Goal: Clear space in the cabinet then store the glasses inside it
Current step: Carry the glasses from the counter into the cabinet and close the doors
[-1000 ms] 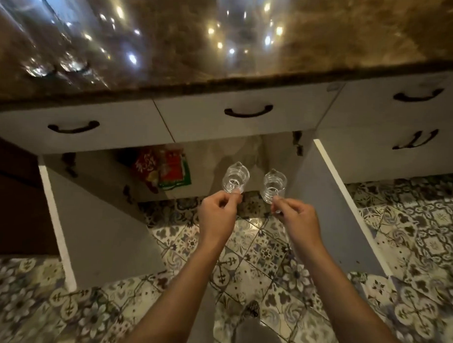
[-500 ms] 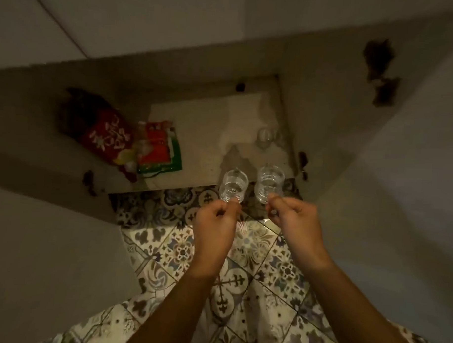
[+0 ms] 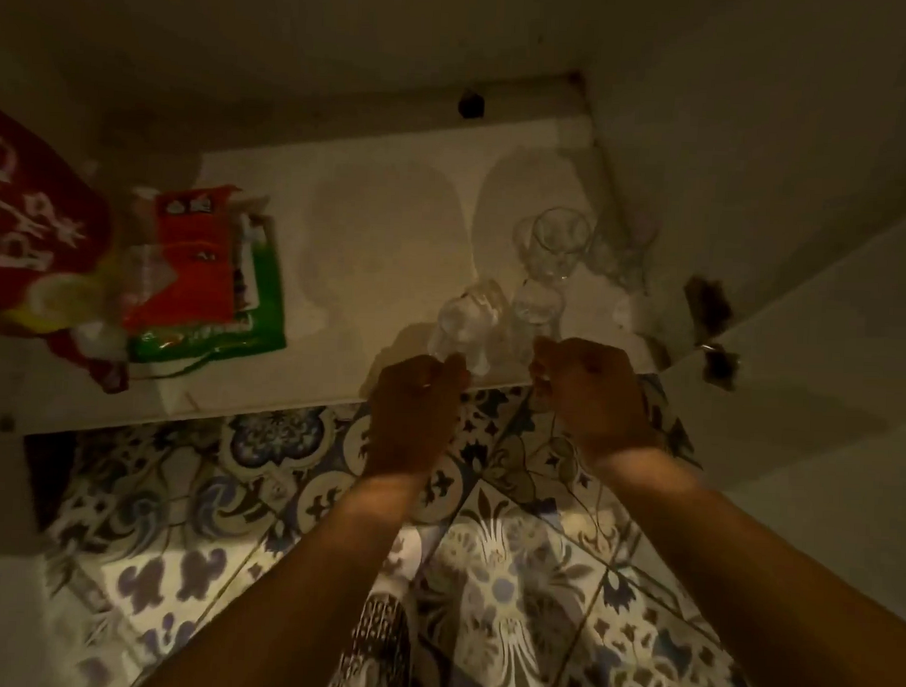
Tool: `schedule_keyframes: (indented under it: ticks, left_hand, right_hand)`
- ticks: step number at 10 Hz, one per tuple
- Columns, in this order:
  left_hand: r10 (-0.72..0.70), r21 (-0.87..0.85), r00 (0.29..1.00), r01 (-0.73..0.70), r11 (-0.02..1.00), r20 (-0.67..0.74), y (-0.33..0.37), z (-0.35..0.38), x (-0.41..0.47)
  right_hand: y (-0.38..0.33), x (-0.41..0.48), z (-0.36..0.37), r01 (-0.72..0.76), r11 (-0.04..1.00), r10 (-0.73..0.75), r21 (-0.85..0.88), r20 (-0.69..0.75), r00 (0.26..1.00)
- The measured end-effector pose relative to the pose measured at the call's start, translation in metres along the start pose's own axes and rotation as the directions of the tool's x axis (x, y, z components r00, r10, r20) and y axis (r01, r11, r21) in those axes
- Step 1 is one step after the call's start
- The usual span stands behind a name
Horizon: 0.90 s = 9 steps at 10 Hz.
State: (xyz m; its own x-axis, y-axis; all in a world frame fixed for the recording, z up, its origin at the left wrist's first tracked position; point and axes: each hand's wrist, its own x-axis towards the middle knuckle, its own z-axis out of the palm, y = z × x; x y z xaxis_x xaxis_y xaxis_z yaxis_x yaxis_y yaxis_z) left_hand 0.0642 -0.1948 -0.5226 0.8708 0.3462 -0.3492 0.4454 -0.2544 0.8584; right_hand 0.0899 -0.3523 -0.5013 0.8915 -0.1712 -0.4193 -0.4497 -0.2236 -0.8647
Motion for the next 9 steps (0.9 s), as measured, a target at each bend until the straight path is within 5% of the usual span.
schedule_keyframes:
  ticks: [2, 7, 9]
  left_hand:
    - [-0.017, -0.140, 0.992, 0.000, 0.990, -0.121, -0.038, 0.027, 0.091]
    - [0.072, -0.234, 0.994, -0.090, 0.968, -0.084, -0.035, 0.061, 0.157]
    - [0.059, -0.114, 0.992, -0.071, 0.991, -0.111, -0.031, 0.062, 0.167]
  right_hand:
    - [0.038, 0.086, 0.044, 0.084, 0.996, -0.084, 0.017, -0.025, 0.996]
    - [0.040, 0.157, 0.067, 0.035, 0.995, -0.030, 0.098, -0.052, 0.998]
    - [0.035, 0.167, 0.068, 0.031, 0.992, -0.027, 0.123, -0.039, 0.999]
